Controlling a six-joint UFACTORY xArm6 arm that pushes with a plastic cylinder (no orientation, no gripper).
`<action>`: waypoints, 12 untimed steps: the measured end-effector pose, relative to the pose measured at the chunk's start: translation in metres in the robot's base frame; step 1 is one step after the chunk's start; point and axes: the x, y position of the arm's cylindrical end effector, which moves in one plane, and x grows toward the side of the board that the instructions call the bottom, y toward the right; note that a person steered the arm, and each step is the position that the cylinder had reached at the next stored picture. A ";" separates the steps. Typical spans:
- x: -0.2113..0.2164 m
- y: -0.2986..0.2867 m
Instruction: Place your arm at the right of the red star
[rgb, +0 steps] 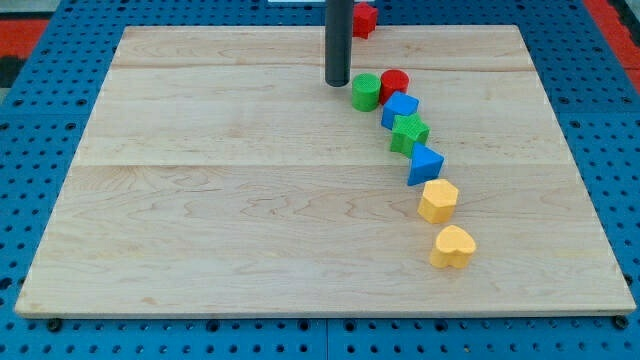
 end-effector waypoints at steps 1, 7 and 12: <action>-0.003 -0.005; -0.018 -0.017; -0.035 -0.047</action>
